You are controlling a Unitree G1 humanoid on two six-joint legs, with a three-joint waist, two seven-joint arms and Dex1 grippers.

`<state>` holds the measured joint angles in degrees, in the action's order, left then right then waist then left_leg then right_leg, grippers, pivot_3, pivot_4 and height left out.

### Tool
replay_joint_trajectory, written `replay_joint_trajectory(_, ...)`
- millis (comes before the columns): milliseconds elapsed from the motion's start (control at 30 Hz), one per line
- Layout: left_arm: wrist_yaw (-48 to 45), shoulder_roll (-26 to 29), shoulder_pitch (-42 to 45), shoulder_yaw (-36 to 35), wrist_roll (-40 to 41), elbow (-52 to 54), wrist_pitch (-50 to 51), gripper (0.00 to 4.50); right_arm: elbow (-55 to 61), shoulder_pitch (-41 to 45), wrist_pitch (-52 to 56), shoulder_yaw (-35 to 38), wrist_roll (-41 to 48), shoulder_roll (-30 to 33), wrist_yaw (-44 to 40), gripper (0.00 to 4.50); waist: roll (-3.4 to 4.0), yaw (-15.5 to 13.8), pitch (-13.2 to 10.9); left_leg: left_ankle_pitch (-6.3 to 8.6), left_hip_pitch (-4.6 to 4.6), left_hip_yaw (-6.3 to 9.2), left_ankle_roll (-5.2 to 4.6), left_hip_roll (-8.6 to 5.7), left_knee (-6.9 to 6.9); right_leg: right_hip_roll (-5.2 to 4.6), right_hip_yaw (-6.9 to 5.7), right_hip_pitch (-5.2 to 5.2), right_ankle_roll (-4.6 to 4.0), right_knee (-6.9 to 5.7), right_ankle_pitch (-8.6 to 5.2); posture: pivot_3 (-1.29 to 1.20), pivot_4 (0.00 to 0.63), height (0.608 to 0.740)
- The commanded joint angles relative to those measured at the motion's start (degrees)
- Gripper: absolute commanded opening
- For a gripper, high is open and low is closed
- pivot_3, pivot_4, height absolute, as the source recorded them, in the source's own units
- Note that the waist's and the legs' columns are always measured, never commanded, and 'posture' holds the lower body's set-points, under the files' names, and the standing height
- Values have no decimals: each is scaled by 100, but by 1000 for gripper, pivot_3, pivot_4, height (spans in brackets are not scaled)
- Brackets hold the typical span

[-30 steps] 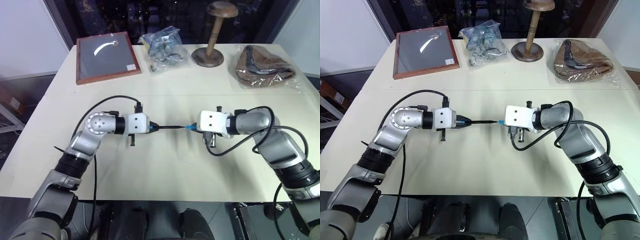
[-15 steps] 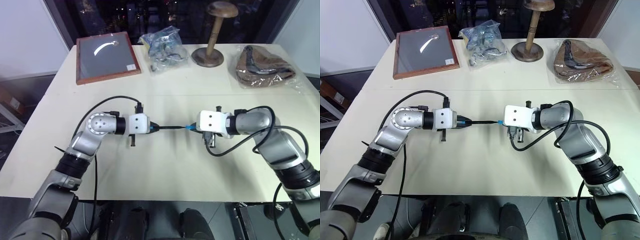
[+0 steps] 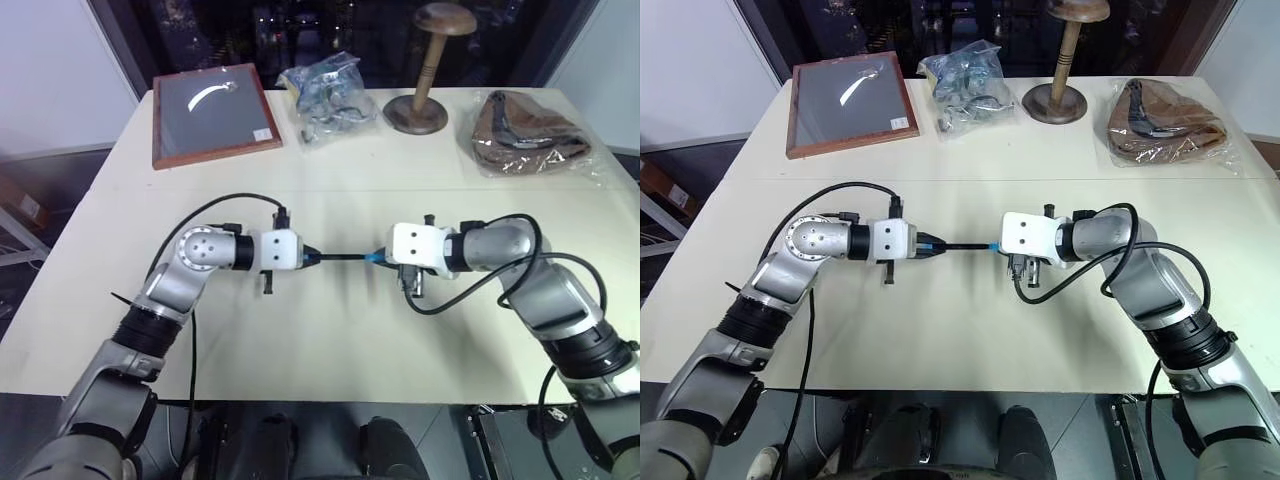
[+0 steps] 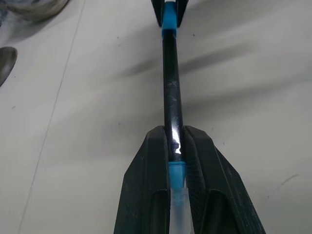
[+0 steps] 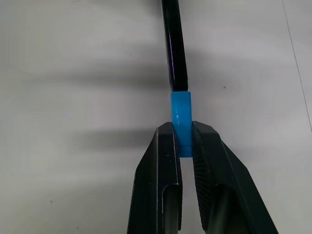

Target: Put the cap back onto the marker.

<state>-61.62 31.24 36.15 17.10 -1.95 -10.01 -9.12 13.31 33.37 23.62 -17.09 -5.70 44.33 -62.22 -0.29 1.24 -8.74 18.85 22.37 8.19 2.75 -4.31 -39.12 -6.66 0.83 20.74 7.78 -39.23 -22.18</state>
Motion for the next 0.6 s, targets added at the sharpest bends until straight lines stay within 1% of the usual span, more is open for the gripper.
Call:
replay_joint_trajectory(33, 50, -5, -7, -18, -10, 153, -182, 0, 168, 240, -4, -2, 0, -98, 38, 33, 0, 0, 0, 0, 0, 0, 0, 0, 0, 0, 0, 0, 0, 0, 0, 0, 150, 740)
replay_joint_trajectory(600, 263, -185, 323, 58, -353, -533, -1150, 0, 300, 430, 240, -230, -15, -236, -162, 33, 0, 0, 0, 0, 1, 0, 0, 0, 0, -1, 0, 3, 0, -1, 0, 0, 150, 740)
